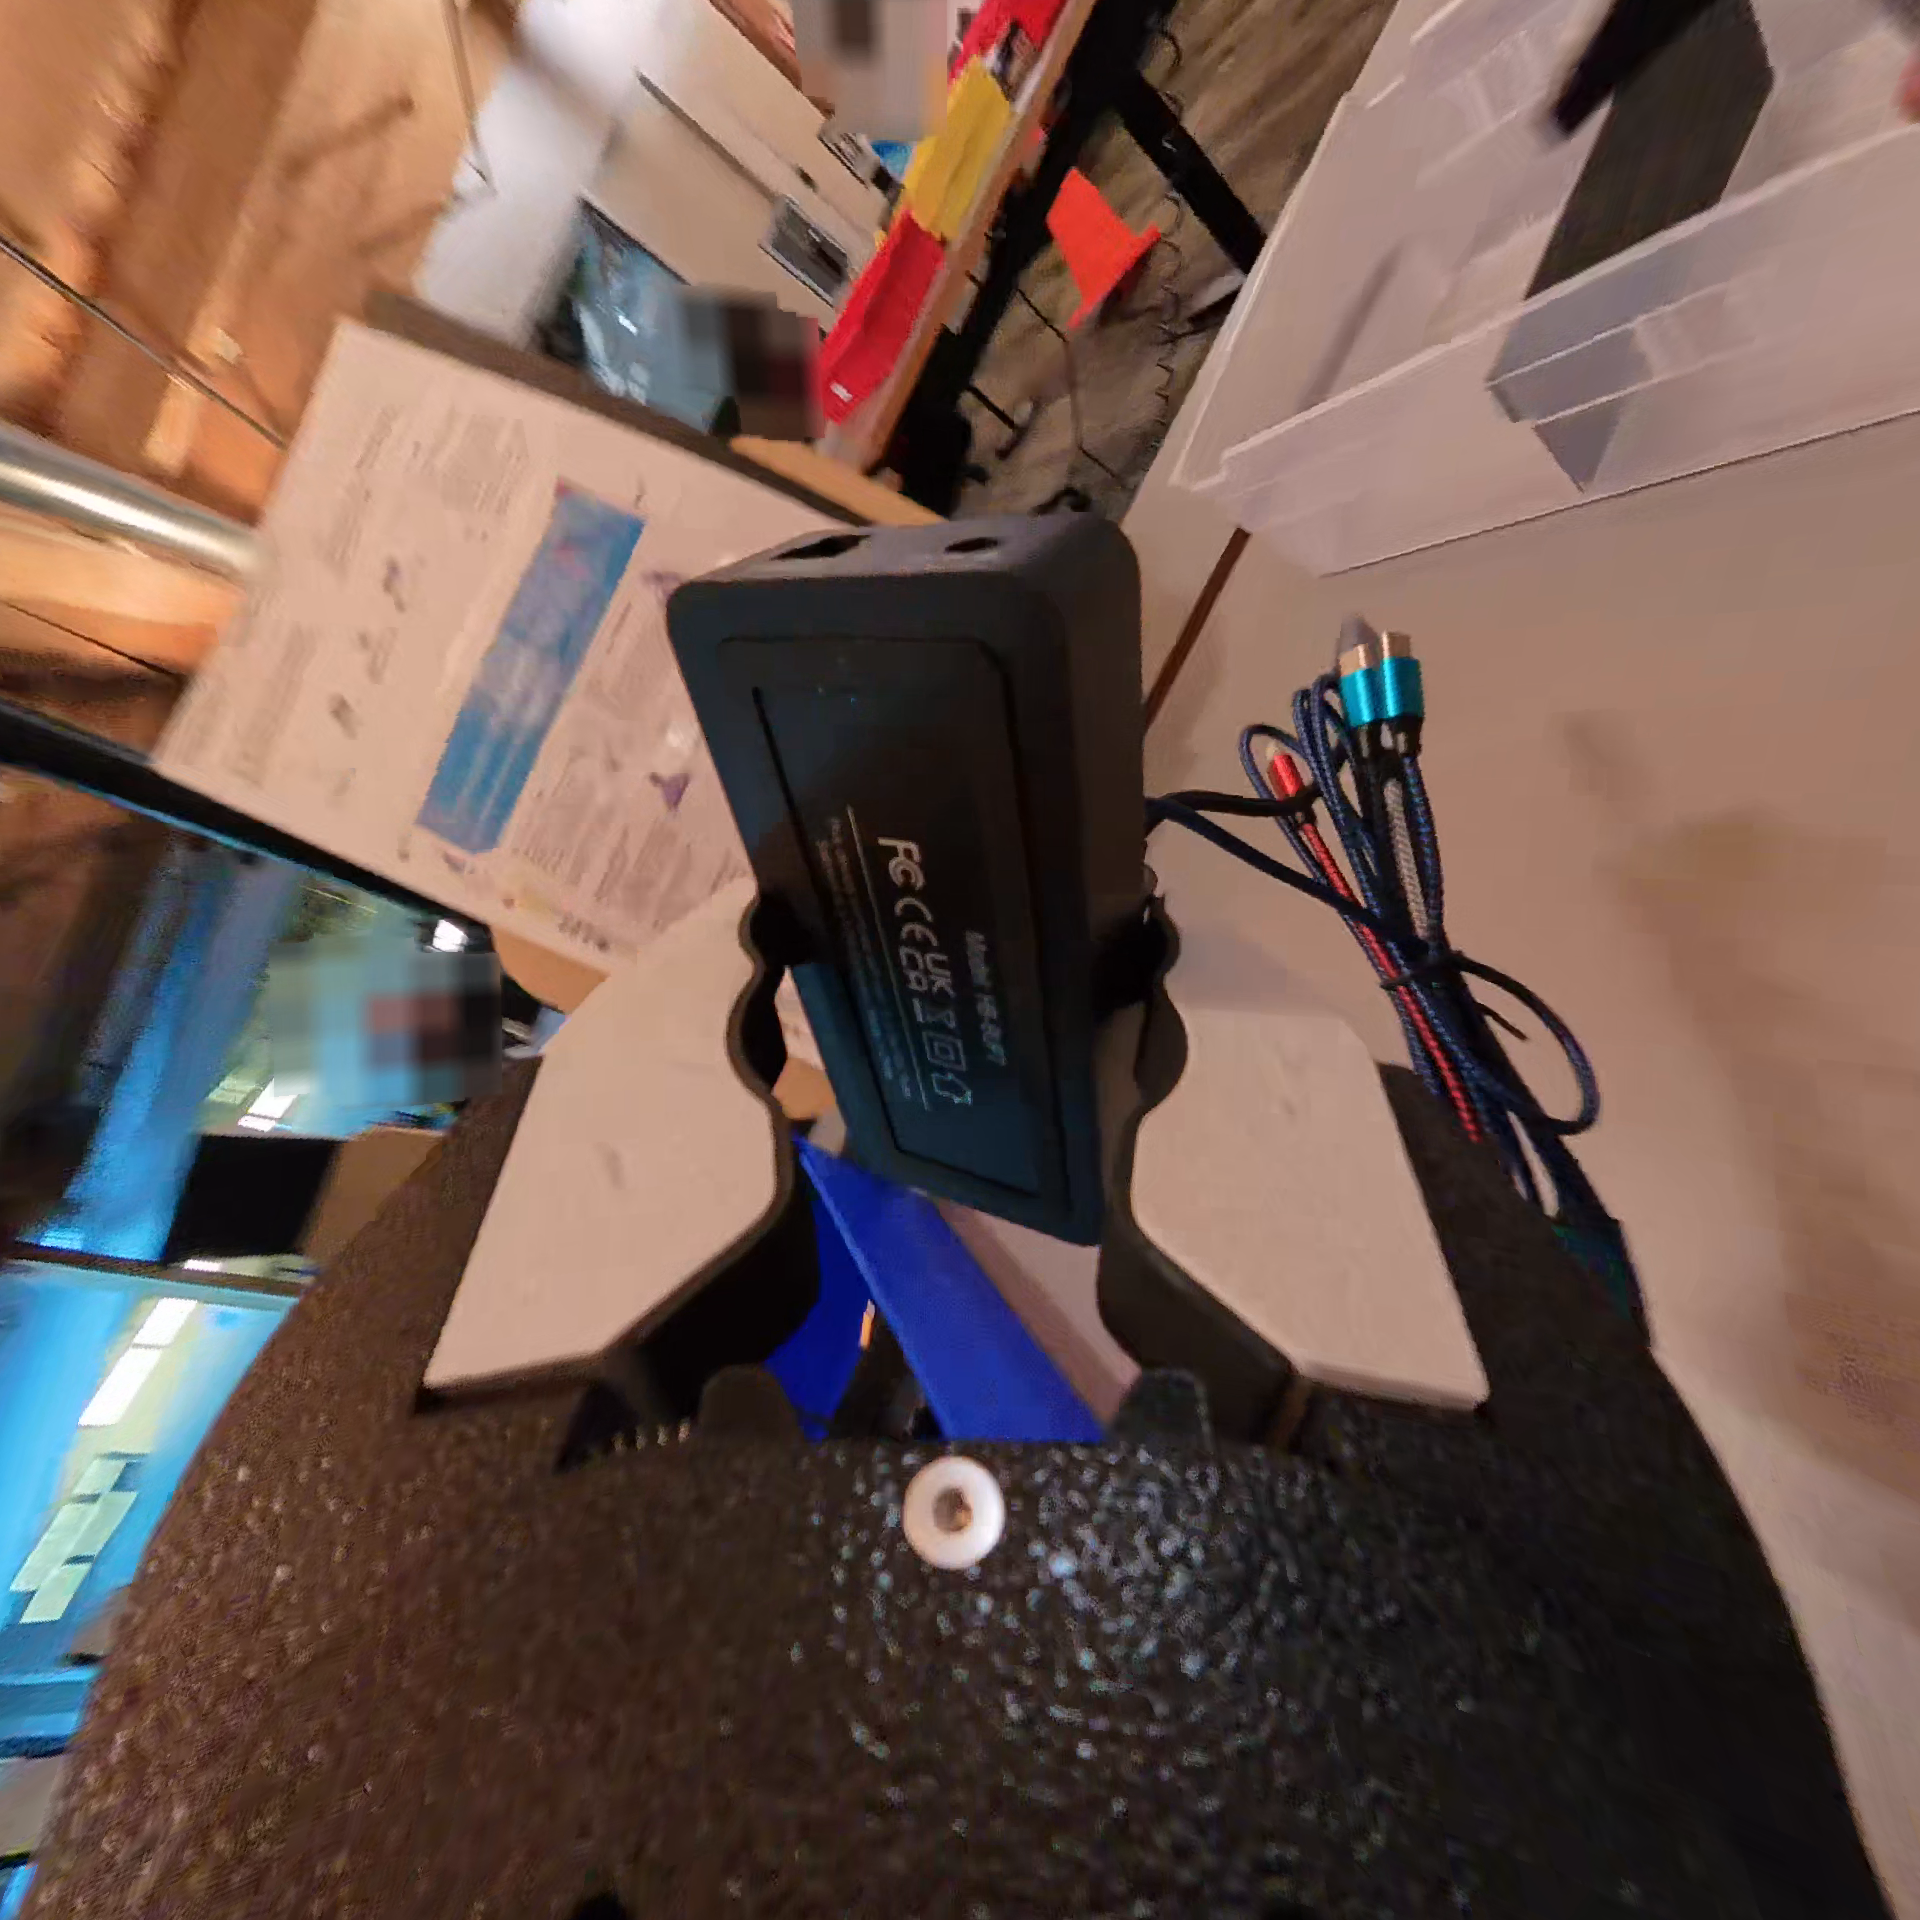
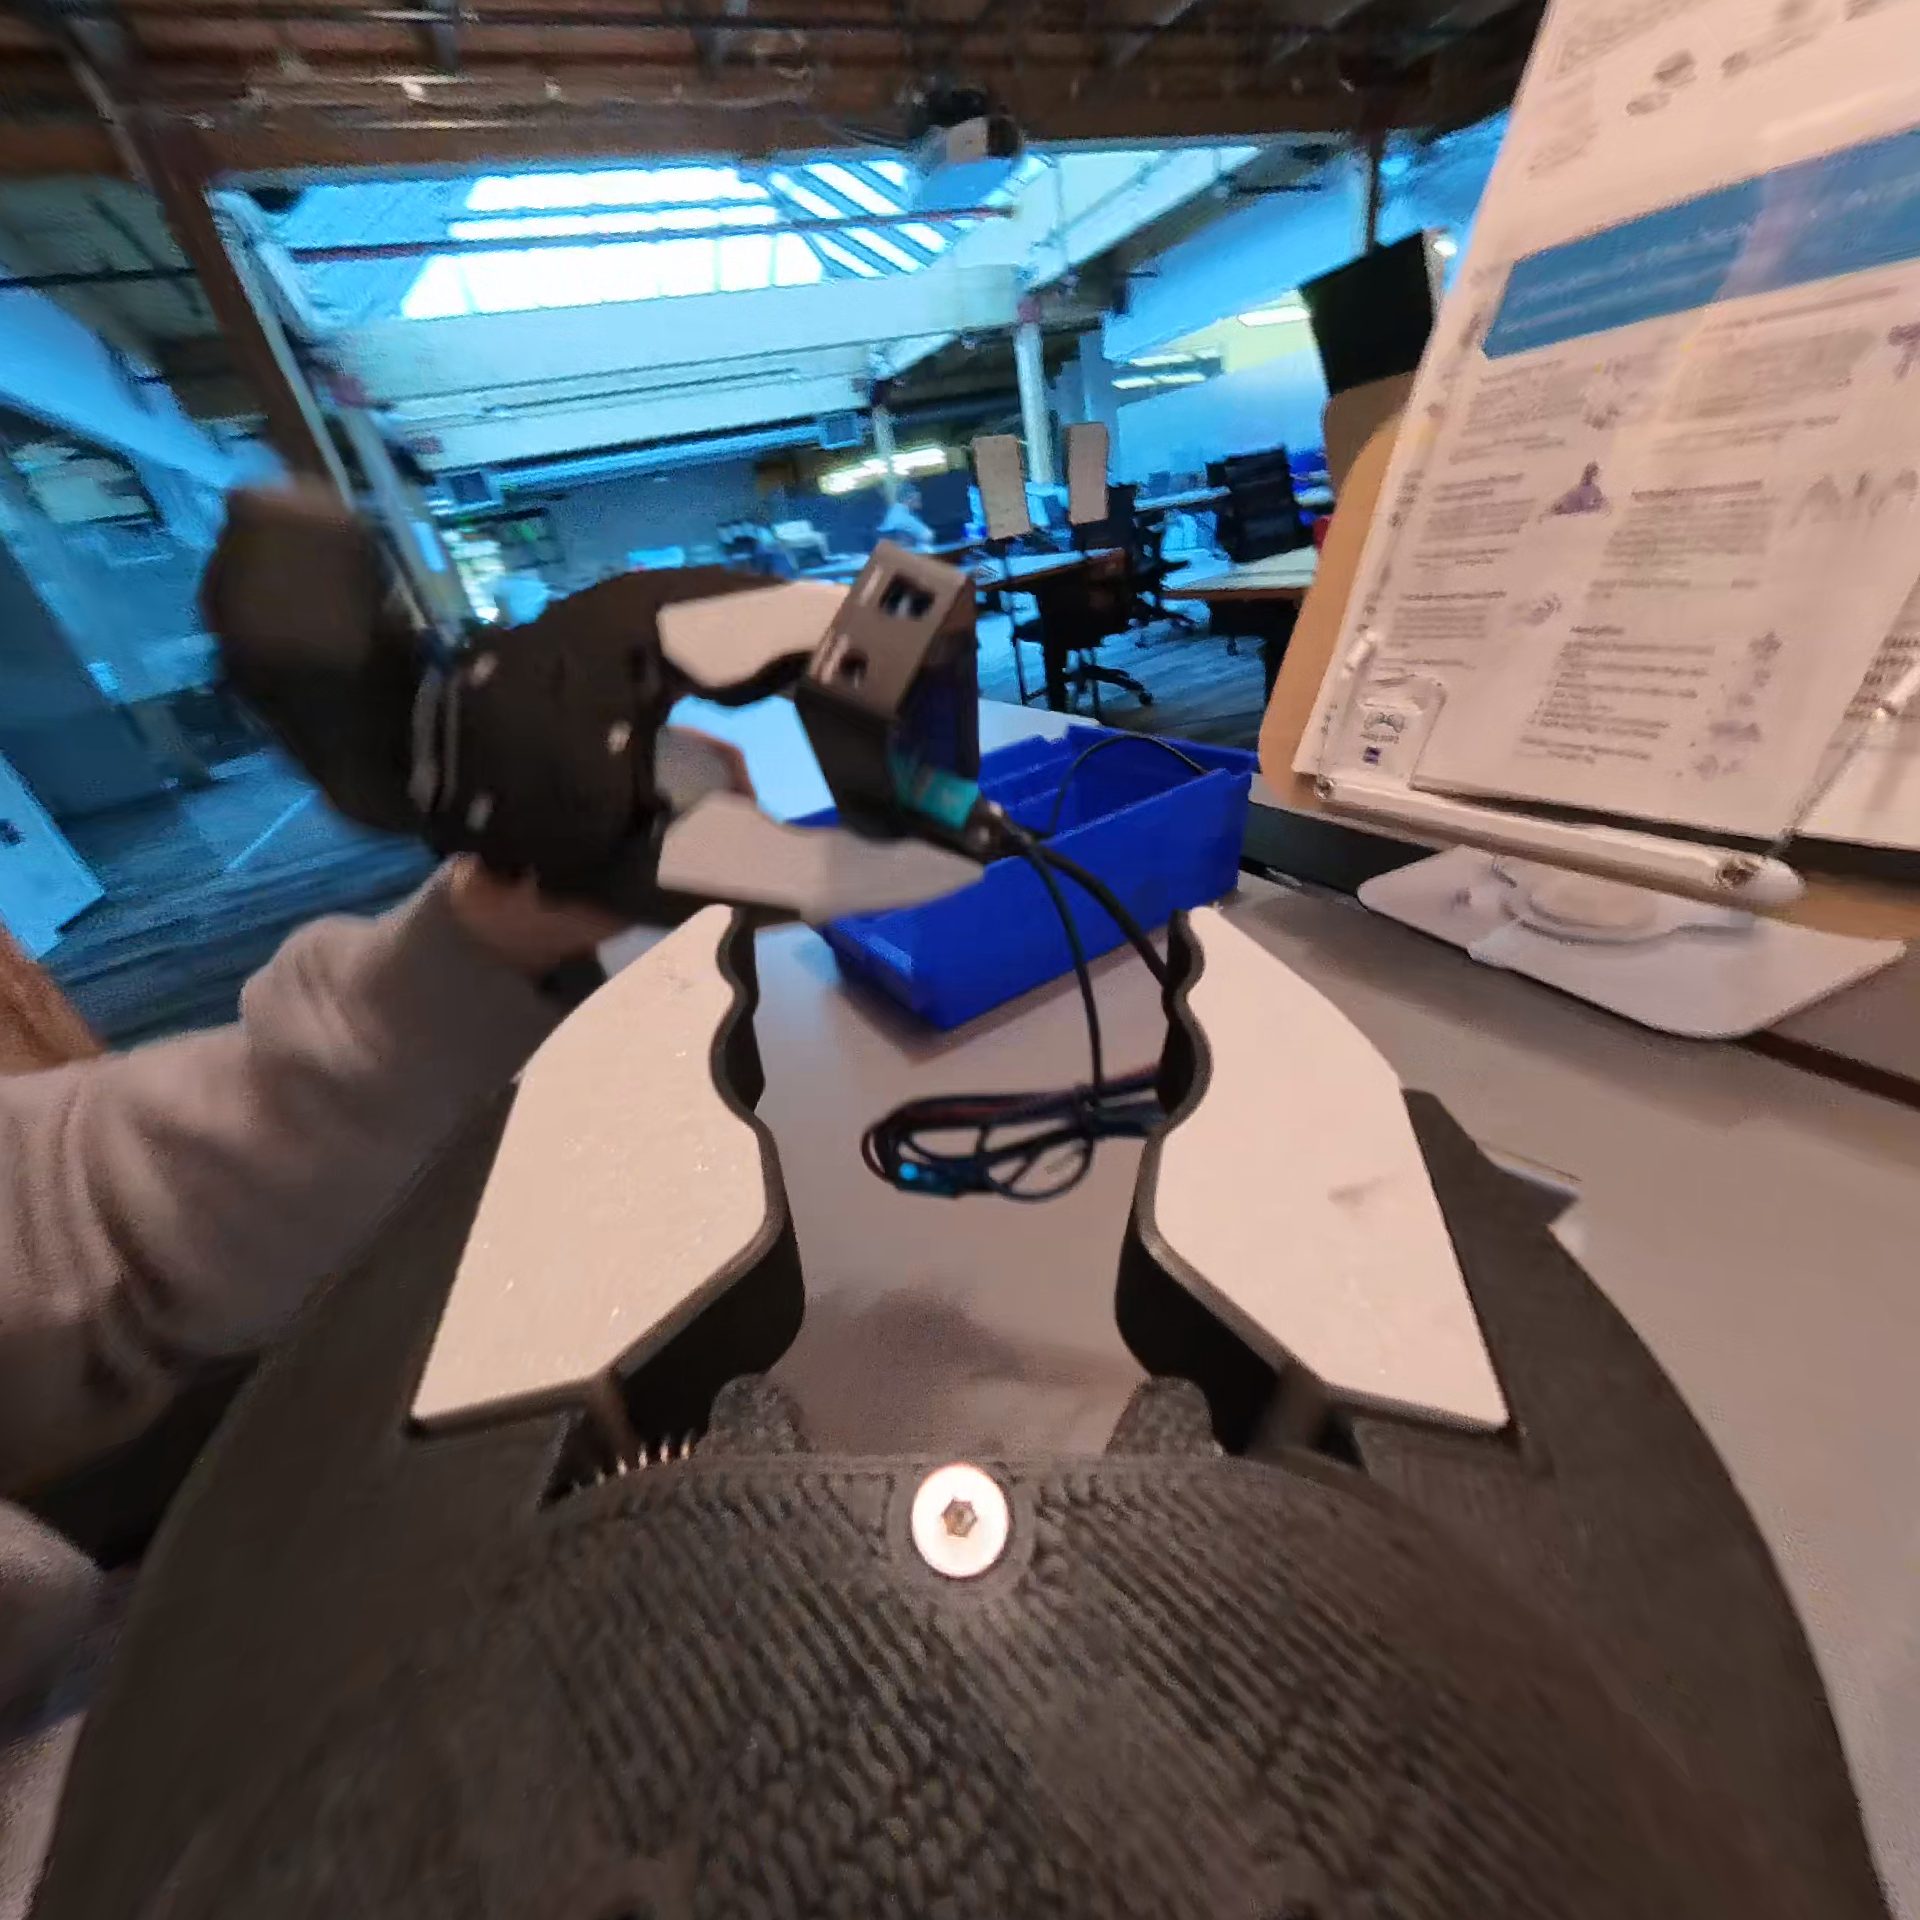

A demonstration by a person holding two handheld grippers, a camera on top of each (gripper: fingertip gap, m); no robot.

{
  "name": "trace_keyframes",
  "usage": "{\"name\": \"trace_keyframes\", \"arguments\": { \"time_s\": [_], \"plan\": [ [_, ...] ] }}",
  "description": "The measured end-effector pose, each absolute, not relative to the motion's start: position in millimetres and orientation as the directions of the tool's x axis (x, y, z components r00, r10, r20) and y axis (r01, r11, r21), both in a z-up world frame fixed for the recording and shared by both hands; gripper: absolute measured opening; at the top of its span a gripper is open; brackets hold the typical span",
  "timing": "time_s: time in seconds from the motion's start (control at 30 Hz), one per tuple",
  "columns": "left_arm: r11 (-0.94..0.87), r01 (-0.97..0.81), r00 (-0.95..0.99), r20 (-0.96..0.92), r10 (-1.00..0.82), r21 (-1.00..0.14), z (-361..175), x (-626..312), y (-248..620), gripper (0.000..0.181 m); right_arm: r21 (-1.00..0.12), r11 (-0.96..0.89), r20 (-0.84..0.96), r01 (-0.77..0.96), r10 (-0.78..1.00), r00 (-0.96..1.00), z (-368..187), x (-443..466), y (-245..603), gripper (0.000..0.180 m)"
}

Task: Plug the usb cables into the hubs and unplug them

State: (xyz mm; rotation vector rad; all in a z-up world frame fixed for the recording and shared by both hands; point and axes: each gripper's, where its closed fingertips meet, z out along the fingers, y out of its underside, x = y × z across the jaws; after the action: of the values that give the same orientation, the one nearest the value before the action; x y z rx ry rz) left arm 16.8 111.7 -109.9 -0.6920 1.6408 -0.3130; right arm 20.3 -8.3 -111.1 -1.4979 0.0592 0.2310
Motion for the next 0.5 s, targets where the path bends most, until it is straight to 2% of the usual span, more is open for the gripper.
{"name": "trace_keyframes", "arguments": {
  "time_s": [0.03, 0.07, 0.13, 0.23, 0.3, 0.4, 0.43, 0.5],
  "plan": [
    [0.817, -0.242, -0.02, -0.839, -0.543, -0.523, -121, 25, 97, 0.067, -0.979, 0.045, -0.194, -0.198, 0.084, 0.978, -117, 23, -4, 0.078],
    [0.848, -0.229, 0.007, -0.872, -0.49, -0.478, -130, 32, 83, 0.067, -0.977, 0.036, -0.208, -0.211, 0.065, 0.976, -122, 24, -1, 0.079],
    [0.891, -0.212, 0.043, -0.914, -0.402, -0.402, -147, 43, 61, 0.066, -0.972, 0.003, -0.235, -0.236, 0.074, 0.969, -132, 20, 2, 0.062],
    [0.913, -0.18, 0.066, -0.93, -0.361, -0.367, -164, 55, 39, 0.067, -0.97, -0.007, -0.241, -0.241, 0.051, 0.969, -145, 25, 1, 0.032],
    [0.911, -0.156, 0.084, -0.924, -0.373, -0.382, -170, 57, 32, 0.067, -0.98, 0.004, -0.198, -0.199, 0.042, 0.979, -150, 29, -1, 0.03],
    [0.909, -0.096, 0.06, -0.914, -0.402, -0.406, -176, 58, 28, 0.069, -0.972, -0.005, -0.235, -0.235, 0.085, 0.968, -153, 28, -2, 0.029],
    [0.9, -0.058, 0.042, -0.902, -0.429, -0.431, -177, 56, 25, 0.07, -0.969, -0.02, -0.247, -0.246, 0.107, 0.963, -153, 28, -3, 0.029],
    [0.83, -0.001, -0.049, -0.829, -0.557, -0.557, -183, 50, 18, 0.065, -0.968, -0.059, -0.248, -0.242, 0.109, 0.963, -154, 29, -3, 0.028]
  ]
}}
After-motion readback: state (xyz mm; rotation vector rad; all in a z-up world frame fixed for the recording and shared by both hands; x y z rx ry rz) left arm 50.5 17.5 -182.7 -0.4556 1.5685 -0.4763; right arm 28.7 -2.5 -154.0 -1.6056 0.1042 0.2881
